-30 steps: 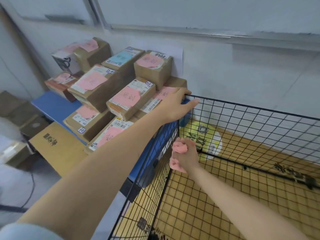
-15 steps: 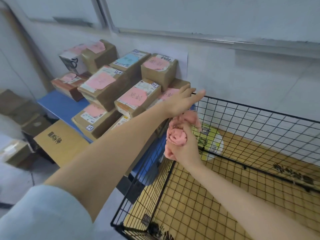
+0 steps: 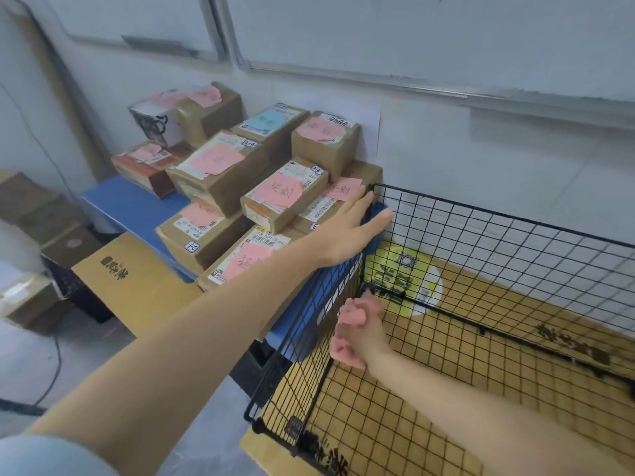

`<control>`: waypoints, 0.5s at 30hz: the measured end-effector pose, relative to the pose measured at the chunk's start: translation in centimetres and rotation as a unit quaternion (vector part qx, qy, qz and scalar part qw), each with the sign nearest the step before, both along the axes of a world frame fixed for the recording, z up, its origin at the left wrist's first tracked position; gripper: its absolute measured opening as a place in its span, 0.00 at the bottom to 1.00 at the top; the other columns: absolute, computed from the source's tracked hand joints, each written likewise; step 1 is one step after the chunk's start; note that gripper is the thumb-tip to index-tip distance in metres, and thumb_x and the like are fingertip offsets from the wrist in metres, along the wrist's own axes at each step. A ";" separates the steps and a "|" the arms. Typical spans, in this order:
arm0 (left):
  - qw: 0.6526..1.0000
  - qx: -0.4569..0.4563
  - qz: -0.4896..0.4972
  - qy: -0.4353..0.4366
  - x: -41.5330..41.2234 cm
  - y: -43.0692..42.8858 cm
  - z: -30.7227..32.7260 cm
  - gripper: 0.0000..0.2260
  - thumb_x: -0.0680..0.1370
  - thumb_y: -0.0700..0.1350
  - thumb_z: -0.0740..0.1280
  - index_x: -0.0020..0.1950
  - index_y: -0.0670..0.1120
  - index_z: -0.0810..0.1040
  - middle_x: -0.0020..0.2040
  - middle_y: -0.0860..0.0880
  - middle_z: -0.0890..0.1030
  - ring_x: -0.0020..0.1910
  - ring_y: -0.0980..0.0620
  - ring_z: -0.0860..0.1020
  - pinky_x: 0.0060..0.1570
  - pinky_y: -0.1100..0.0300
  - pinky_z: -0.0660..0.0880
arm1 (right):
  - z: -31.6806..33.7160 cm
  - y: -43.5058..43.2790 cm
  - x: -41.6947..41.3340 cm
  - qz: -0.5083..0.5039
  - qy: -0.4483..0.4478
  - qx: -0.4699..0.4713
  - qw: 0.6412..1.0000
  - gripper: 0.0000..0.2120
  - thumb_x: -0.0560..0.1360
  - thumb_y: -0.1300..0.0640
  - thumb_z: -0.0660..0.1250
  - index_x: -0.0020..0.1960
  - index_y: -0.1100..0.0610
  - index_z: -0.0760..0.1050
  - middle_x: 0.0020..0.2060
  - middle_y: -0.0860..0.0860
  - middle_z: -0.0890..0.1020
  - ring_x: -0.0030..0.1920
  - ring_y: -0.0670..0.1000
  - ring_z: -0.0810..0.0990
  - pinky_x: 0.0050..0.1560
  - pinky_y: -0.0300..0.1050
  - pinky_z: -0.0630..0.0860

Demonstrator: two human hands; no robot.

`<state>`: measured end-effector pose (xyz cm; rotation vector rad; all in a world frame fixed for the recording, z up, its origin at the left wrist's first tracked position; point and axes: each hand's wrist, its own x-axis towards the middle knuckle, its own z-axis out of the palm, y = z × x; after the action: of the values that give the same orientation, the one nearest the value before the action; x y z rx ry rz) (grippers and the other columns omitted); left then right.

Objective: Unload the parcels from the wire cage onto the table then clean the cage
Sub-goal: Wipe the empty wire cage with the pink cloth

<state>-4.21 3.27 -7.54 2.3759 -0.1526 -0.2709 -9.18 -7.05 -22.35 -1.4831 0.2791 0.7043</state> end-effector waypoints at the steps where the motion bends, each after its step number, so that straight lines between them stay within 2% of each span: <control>1: 1.000 -0.005 0.002 0.001 0.0 -0.1 0.1 0.32 0.79 0.65 0.48 0.79 0.50 0.46 0.78 0.57 0.42 0.76 0.60 0.42 0.74 0.57 0.42 | 1.0 -0.1 -0.1 -0.011 0.004 0.053 0.999 0.17 0.74 0.71 0.64 0.53 0.51 0.72 0.46 0.54 0.76 0.34 0.49 0.76 0.27 0.36 0.74; 3: 1.000 -0.019 -0.004 0.013 0.0 -0.2 0.7 0.30 0.81 0.62 0.45 0.79 0.50 0.46 0.78 0.57 0.42 0.76 0.60 0.41 0.75 0.55 0.40 | 3.4 -0.4 -0.4 0.005 -0.053 0.069 0.996 0.23 0.71 0.71 0.69 0.54 0.44 0.75 0.55 0.51 0.77 0.47 0.52 0.80 0.37 0.42 0.80; 5: 0.998 -0.028 -0.027 0.040 0.0 -0.1 1.4 0.28 0.81 0.60 0.42 0.79 0.51 0.44 0.78 0.57 0.41 0.76 0.60 0.39 0.74 0.54 0.40 | 6.1 -0.6 -1.3 0.025 -0.134 0.076 0.988 0.22 0.69 0.71 0.69 0.51 0.45 0.76 0.51 0.38 0.78 0.55 0.47 0.79 0.47 0.46 0.82; 7: 0.996 -0.037 -0.039 0.066 -0.1 0.2 2.0 0.28 0.81 0.62 0.41 0.78 0.54 0.42 0.78 0.57 0.39 0.76 0.58 0.40 0.74 0.52 0.40 | 8.7 -0.7 -2.4 0.042 -0.207 0.091 0.973 0.19 0.70 0.71 0.69 0.52 0.50 0.76 0.44 0.31 0.78 0.49 0.33 0.78 0.44 0.32 0.78; 8: 0.996 -0.041 -0.038 0.070 -0.3 0.3 2.2 0.28 0.80 0.62 0.41 0.78 0.55 0.42 0.78 0.57 0.39 0.76 0.58 0.40 0.75 0.51 0.40 | 9.5 -0.8 -2.9 0.049 -0.241 0.089 0.965 0.16 0.70 0.71 0.69 0.51 0.53 0.76 0.44 0.33 0.78 0.45 0.30 0.77 0.41 0.27 0.76; 10: 0.996 -0.052 -0.034 0.068 -0.8 0.3 2.5 0.27 0.81 0.61 0.41 0.78 0.53 0.42 0.78 0.56 0.39 0.76 0.57 0.40 0.75 0.50 0.40 | 10.5 -0.7 -3.9 0.051 -0.282 0.080 0.955 0.14 0.70 0.69 0.70 0.48 0.52 0.75 0.43 0.41 0.80 0.42 0.35 0.78 0.40 0.30 0.77; 13: 0.996 -0.052 -0.039 0.054 -1.9 0.1 2.6 0.27 0.82 0.59 0.41 0.78 0.50 0.42 0.78 0.55 0.41 0.76 0.58 0.40 0.75 0.52 0.38 | 9.5 -0.3 -4.9 0.043 -0.274 0.049 0.960 0.17 0.68 0.70 0.71 0.46 0.49 0.75 0.43 0.46 0.80 0.46 0.45 0.80 0.46 0.42 0.81; 15: 0.998 -0.034 -0.037 0.044 -2.5 0.3 2.3 0.28 0.82 0.60 0.43 0.78 0.49 0.44 0.78 0.55 0.42 0.76 0.59 0.40 0.74 0.53 0.39 | 7.3 0.0 -5.4 0.052 -0.241 0.026 0.969 0.21 0.69 0.69 0.72 0.51 0.45 0.75 0.48 0.45 0.80 0.51 0.47 0.80 0.50 0.46 0.81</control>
<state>-6.70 3.57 -5.27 2.2886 -0.2045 -0.3986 -14.53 -7.05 -15.06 -1.5753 -0.1893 0.4104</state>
